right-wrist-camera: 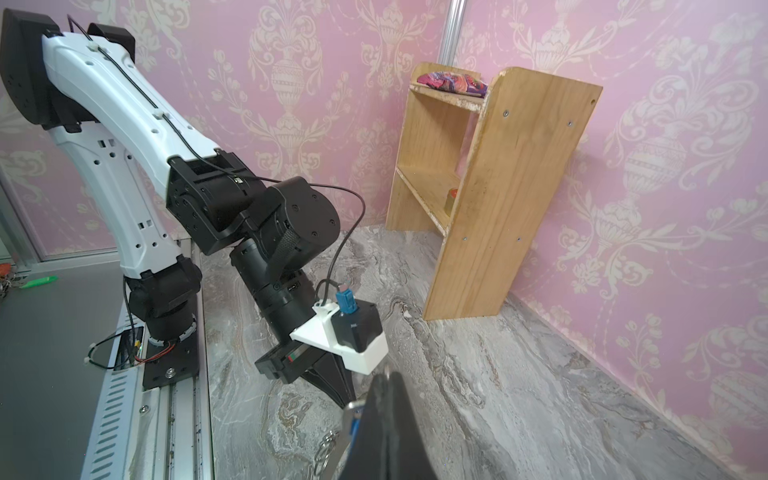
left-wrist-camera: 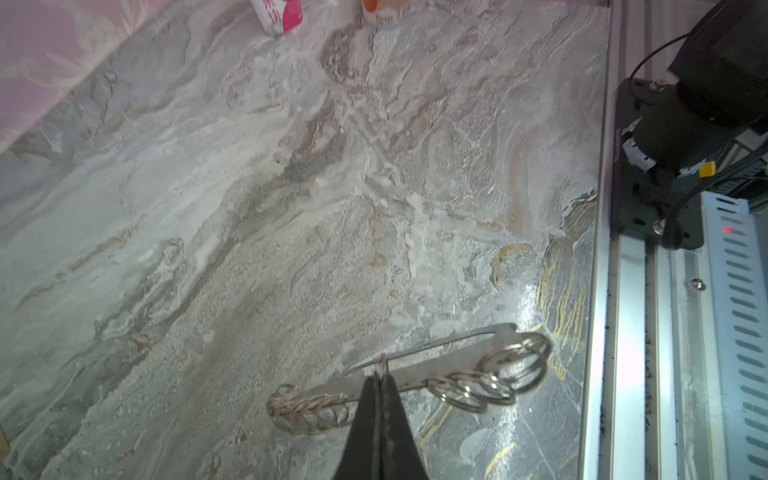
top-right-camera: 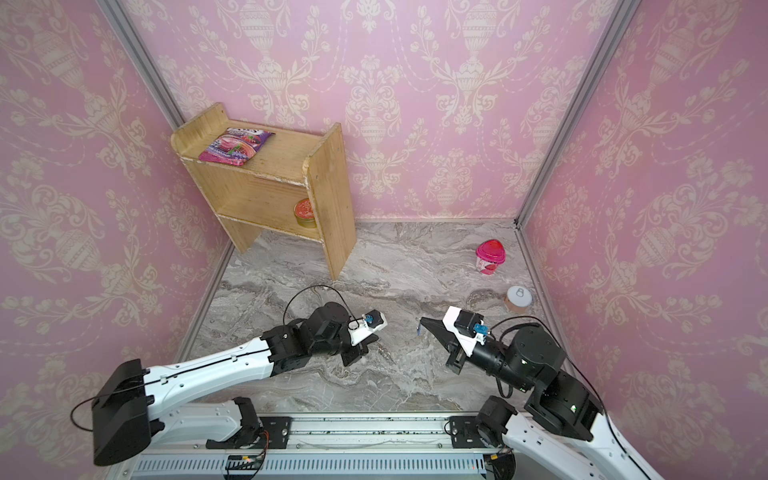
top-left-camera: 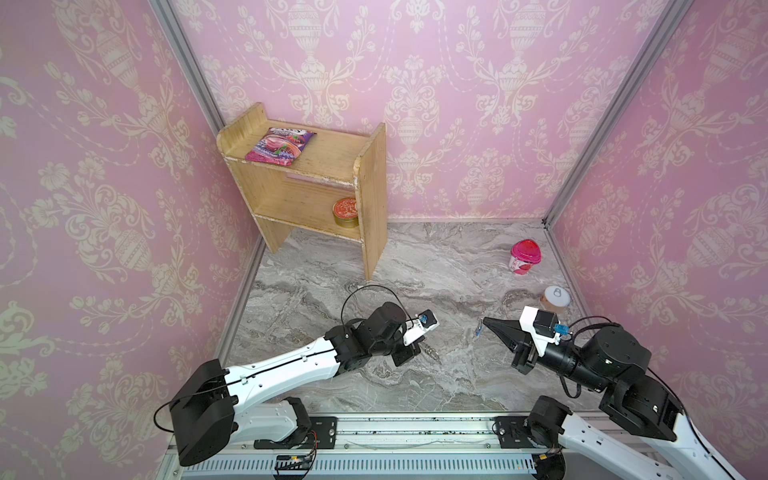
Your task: Put the keys on the keyring
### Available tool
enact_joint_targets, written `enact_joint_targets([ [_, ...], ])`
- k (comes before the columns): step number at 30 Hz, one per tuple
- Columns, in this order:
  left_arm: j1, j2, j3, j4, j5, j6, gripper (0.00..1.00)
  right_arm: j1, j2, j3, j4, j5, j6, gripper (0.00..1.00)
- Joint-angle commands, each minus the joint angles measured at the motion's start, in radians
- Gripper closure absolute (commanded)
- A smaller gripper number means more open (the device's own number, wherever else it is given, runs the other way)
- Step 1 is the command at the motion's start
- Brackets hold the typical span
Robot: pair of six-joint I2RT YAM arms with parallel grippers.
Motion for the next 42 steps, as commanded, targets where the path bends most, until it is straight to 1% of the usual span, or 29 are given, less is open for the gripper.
enact_joint_targets([
  [1, 0.005, 0.057, 0.044, -0.219, -0.059, -0.137, 1.00, 0.000, -0.013, -0.013, -0.029, 0.033, 0.044, 1.00],
  [3, 0.005, 0.096, 0.036, -0.261, -0.057, -0.163, 1.00, 0.000, -0.015, -0.030, -0.029, 0.038, 0.059, 1.00],
  [5, 0.005, 0.133, 0.039, -0.303, -0.081, -0.177, 1.00, 0.000, -0.018, -0.047, -0.030, 0.044, 0.073, 1.00],
  [6, 0.005, 0.149, 0.040, -0.315, -0.107, -0.191, 1.00, 0.000, -0.020, -0.057, -0.030, 0.049, 0.079, 1.00],
  [10, 0.006, 0.204, 0.041, -0.347, -0.115, -0.209, 1.00, 0.000, -0.024, -0.076, -0.035, 0.071, 0.096, 1.00],
  [14, 0.011, 0.244, 0.053, -0.379, -0.109, -0.214, 1.00, 0.000, -0.025, -0.079, -0.051, 0.090, 0.094, 1.00],
  [20, 0.015, 0.313, 0.083, -0.457, -0.148, -0.244, 1.00, 0.000, -0.025, -0.079, -0.058, 0.107, 0.092, 1.00],
  [23, 0.017, 0.323, 0.082, -0.495, -0.186, -0.252, 1.00, -0.001, -0.025, -0.082, -0.059, 0.117, 0.091, 1.00],
  [25, 0.020, 0.333, 0.081, -0.522, -0.239, -0.261, 1.00, -0.001, -0.024, -0.082, -0.057, 0.122, 0.090, 1.00],
  [26, 0.023, 0.338, 0.082, -0.526, -0.257, -0.267, 0.97, -0.001, -0.021, -0.081, -0.056, 0.122, 0.089, 1.00],
  [30, 0.035, 0.333, 0.076, -0.507, -0.297, -0.295, 0.71, 0.000, -0.020, -0.080, -0.053, 0.129, 0.087, 1.00],
  [31, 0.037, 0.326, 0.072, -0.498, -0.318, -0.304, 0.63, -0.001, -0.020, -0.080, -0.053, 0.132, 0.087, 1.00],
  [36, 0.044, 0.230, 0.049, -0.466, -0.474, -0.331, 0.37, 0.000, -0.022, -0.085, -0.049, 0.143, 0.088, 1.00],
  [38, 0.050, 0.181, 0.034, -0.435, -0.516, -0.330, 0.23, -0.001, -0.019, -0.085, -0.044, 0.142, 0.087, 1.00],
  [40, 0.053, 0.141, 0.023, -0.413, -0.526, -0.335, 0.15, 0.000, -0.014, -0.084, -0.044, 0.138, 0.086, 1.00],
  [42, 0.053, 0.119, 0.016, -0.399, -0.471, -0.355, 0.14, 0.001, -0.014, -0.083, -0.045, 0.139, 0.088, 1.00],
])
